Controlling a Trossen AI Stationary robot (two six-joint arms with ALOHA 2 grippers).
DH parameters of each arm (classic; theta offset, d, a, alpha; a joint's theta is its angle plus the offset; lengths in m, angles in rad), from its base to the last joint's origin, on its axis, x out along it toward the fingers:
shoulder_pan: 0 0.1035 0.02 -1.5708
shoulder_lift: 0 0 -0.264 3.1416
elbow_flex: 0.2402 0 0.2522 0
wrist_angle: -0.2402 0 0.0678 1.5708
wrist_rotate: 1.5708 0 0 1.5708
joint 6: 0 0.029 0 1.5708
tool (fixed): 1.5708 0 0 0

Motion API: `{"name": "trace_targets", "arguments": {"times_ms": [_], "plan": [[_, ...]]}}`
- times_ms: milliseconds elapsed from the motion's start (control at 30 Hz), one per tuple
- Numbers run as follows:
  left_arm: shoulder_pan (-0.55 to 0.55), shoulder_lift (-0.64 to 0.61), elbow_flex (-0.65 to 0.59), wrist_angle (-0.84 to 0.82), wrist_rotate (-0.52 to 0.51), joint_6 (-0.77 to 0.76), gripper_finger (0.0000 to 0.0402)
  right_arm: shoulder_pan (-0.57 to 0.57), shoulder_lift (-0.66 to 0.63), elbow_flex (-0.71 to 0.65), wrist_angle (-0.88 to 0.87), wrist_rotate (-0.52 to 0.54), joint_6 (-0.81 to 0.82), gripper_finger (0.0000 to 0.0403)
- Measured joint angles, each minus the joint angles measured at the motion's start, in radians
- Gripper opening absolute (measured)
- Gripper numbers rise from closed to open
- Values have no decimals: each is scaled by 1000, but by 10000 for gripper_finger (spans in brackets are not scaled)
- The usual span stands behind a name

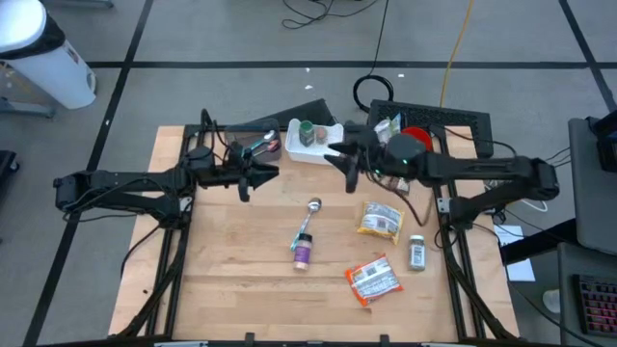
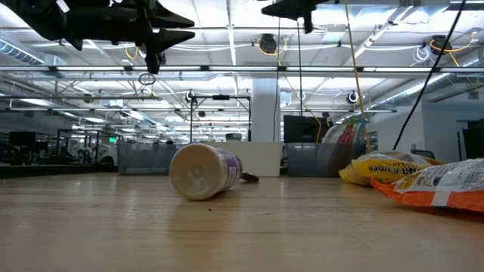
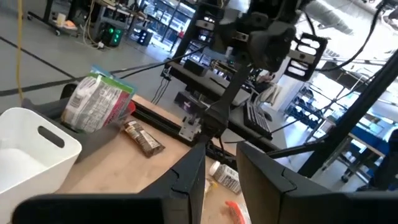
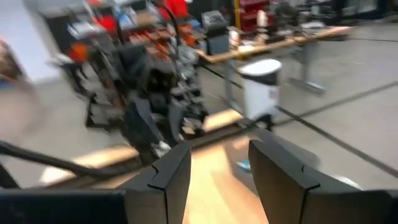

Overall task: Pick & Place Food Item
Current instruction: Put the white seasoning bottle into the white bin

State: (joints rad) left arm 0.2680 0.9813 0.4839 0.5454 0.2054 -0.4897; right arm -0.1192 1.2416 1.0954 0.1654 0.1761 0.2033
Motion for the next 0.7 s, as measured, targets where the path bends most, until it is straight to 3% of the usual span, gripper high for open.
{"name": "trace_targets", "arguments": {"times_ms": [100,200,500,700], "plan": [[0,0,0,-33,0,29,99,54,-40,0,-138,110,-17,153],[0,0,0,-84,0,49,99,94,-53,0,-289,157,22,153],[0,0,0,-119,10,64,99,112,-52,0,-736,163,329,153],[0,0,0,-118,-4,63,99,98,-52,0,-810,162,461,153]]}}
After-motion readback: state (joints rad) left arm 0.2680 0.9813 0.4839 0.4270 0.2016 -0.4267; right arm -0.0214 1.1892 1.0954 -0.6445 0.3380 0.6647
